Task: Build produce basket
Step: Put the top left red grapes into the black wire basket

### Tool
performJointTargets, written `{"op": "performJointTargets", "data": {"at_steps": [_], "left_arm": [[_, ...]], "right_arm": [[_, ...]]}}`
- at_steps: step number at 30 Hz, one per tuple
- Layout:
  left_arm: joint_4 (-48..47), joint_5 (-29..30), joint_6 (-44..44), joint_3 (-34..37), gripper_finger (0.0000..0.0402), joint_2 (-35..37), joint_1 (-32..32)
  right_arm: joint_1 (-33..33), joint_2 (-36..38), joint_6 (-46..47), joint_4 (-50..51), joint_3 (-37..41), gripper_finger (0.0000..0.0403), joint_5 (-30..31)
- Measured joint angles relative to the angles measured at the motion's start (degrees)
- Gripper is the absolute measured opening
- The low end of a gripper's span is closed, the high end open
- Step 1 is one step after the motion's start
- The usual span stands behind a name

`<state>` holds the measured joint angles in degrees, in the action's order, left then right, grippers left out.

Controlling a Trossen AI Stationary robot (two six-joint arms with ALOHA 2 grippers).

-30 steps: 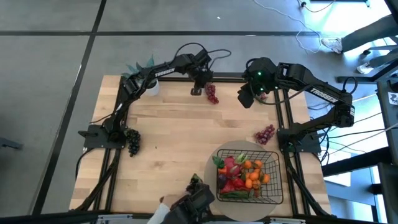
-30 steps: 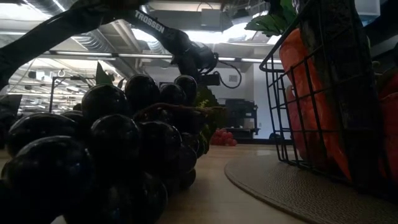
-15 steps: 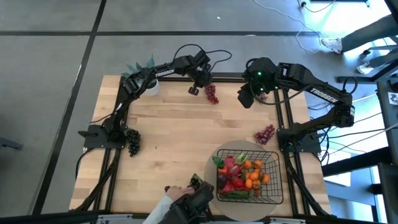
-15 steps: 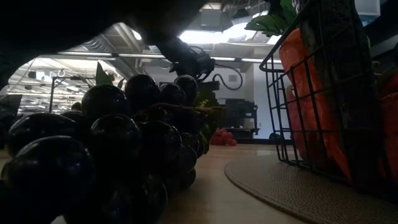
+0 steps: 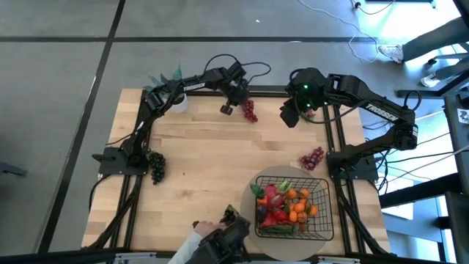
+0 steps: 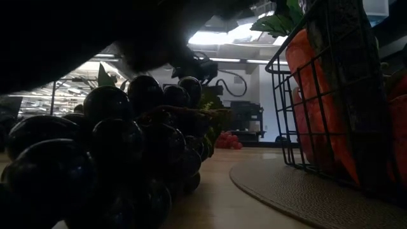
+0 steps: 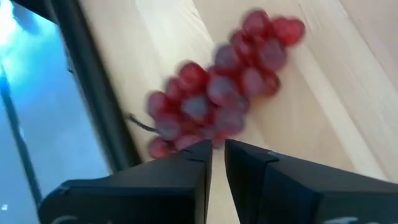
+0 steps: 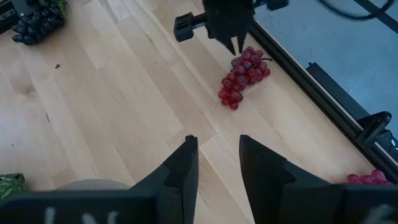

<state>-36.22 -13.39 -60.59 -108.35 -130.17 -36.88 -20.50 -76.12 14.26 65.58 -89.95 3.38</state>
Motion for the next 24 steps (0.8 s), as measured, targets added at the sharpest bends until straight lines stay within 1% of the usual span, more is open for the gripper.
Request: {"op": "performJointTargets", "data": {"at_steps": [4, 8, 15, 17, 20, 24], "left_arm": [[1.25, 1.75, -1.9, 2.92, 0.0028, -0.01, 0.29], [5.13, 4.82, -2.61, 3.41, 0.0023, -0.02, 0.92], [4.19, 9.68, -2.57, 3.48, 0.0005, -0.02, 2.31], [4.06, 10.17, -2.58, 3.49, 0.0001, -0.02, 2.68], [4.14, 10.73, -2.27, 3.49, 0.0006, -0.02, 3.14], [4.71, 13.51, -0.99, 3.47, 0.0014, -0.02, 3.25]], "right_arm": [[0.0, -0.01, 0.0, 0.0, -0.01, 0.0103, 0.01], [-0.02, 0.0, 0.0, 0.0, -0.01, 0.0103, 0.01], [-0.02, 0.0, 0.07, 0.01, -0.01, 0.0103, 0.02], [-0.02, 0.0, 0.1, 0.02, 0.0, 0.0103, 0.02], [-0.02, 0.0, 0.17, 0.02, 0.0, 0.0103, 0.02], [-0.02, 0.0, 0.17, 0.02, -0.01, 0.0103, 0.0]]}}
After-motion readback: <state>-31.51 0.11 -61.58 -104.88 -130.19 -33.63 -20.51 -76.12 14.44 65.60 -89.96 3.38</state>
